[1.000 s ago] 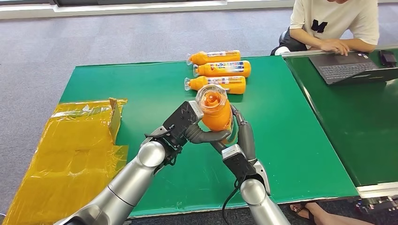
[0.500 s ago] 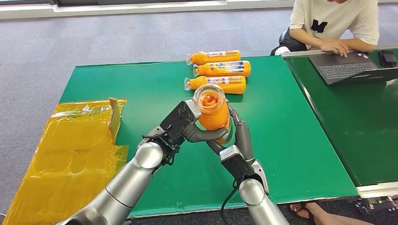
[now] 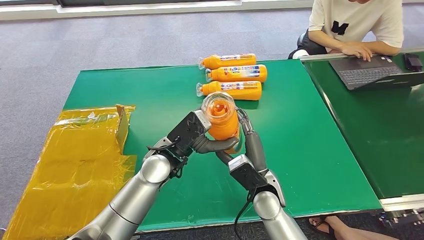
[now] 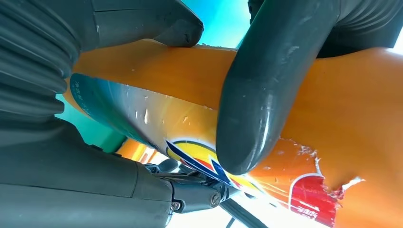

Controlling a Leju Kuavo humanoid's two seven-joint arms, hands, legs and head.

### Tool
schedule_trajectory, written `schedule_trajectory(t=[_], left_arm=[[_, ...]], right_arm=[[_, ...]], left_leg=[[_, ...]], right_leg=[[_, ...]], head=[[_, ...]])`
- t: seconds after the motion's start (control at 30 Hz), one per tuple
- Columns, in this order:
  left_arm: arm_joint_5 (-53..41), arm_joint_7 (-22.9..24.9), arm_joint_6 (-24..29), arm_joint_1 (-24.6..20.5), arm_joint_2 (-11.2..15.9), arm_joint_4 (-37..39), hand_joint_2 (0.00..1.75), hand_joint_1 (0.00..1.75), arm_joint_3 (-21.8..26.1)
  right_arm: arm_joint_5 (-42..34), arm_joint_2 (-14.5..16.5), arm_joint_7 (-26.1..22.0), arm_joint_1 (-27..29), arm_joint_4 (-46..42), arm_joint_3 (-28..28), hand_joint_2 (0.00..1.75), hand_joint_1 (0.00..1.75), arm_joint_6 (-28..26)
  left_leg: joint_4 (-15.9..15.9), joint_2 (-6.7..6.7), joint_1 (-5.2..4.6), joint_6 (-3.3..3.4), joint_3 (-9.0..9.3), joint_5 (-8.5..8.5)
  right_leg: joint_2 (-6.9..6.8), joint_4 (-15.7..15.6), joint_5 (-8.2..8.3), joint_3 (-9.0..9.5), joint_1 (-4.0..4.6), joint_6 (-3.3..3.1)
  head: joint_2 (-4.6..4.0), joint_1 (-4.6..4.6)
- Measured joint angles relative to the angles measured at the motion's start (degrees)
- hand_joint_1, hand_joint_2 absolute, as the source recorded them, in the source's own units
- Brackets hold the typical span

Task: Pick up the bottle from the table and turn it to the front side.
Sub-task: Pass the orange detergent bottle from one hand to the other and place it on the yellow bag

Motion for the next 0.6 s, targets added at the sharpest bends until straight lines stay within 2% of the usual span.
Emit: schedule_trajectory(t=[0.1,0.3,0.43,0.6], left_arm=[[-0.55,0.24,0.41,0.08,0.22,0.00,1.75,1.75,0.01],[-1.66,0.72,2.11,1.03,1.79,-0.03,1.75,1.75,0.81],[-1.76,0.39,2.89,0.72,2.44,-0.16,1.75,1.75,2.45],[-1.77,0.32,2.94,0.68,2.56,-0.30,1.75,1.75,3.02]], right_arm=[[1.40,-0.08,2.46,0.22,-0.01,0.01,0.00,0.00,0.87],[7.45,-2.74,12.73,5.83,-2.97,-0.07,0.00,0.00,4.37],[8.13,-4.99,13.99,10.75,-4.83,-0.25,0.00,0.00,5.20],[8.21,-5.85,14.32,12.04,-6.08,-0.25,0.00,0.00,5.60]], left_leg=[[0.00,0.00,0.00,0.00,0.01,0.00],[0.00,-0.11,0.00,0.00,-0.02,-0.01],[0.00,-0.07,-0.01,0.00,-0.12,-0.02],[0.00,-0.01,-0.01,0.01,-0.09,-0.02]], right_leg=[[0.00,0.00,0.00,-0.01,0.00,0.00],[-0.11,-0.01,-0.03,-0.02,0.01,0.01],[-0.10,-0.01,-0.05,-0.10,-0.01,0.04],[-0.02,-0.01,-0.04,-0.11,-0.01,0.03]], head=[[0.00,0.00],[0.00,-0.01],[0.00,-0.01],[0.00,-0.01]])
